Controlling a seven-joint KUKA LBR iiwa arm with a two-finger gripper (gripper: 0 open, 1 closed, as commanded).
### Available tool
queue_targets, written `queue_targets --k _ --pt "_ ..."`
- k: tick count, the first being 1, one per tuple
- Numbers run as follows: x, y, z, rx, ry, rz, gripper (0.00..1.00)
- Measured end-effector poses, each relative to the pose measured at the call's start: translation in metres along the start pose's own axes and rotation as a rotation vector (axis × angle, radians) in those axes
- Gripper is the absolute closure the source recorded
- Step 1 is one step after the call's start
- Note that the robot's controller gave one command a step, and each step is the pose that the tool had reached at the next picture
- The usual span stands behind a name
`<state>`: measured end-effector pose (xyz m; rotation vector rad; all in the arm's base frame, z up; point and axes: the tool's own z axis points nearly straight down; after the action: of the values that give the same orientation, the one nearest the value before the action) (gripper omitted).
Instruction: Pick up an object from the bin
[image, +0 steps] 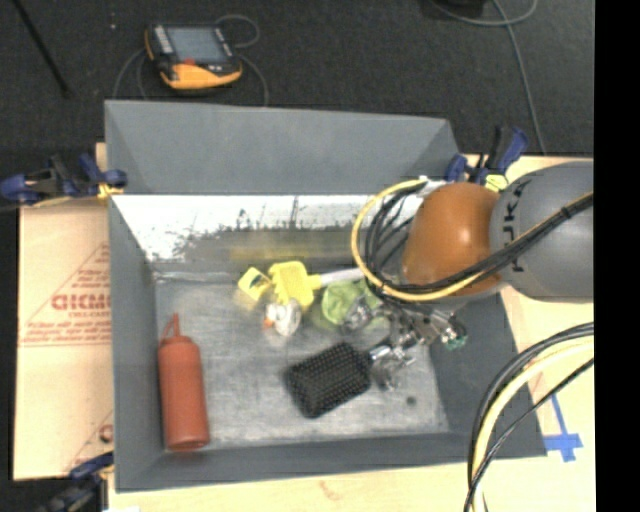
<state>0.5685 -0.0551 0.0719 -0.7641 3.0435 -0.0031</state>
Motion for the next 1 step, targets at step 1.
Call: queue_targets --k 1 --pt "-0.0009 -0.0008 -0.0013 0.002 -0.003 0.000 1.00"
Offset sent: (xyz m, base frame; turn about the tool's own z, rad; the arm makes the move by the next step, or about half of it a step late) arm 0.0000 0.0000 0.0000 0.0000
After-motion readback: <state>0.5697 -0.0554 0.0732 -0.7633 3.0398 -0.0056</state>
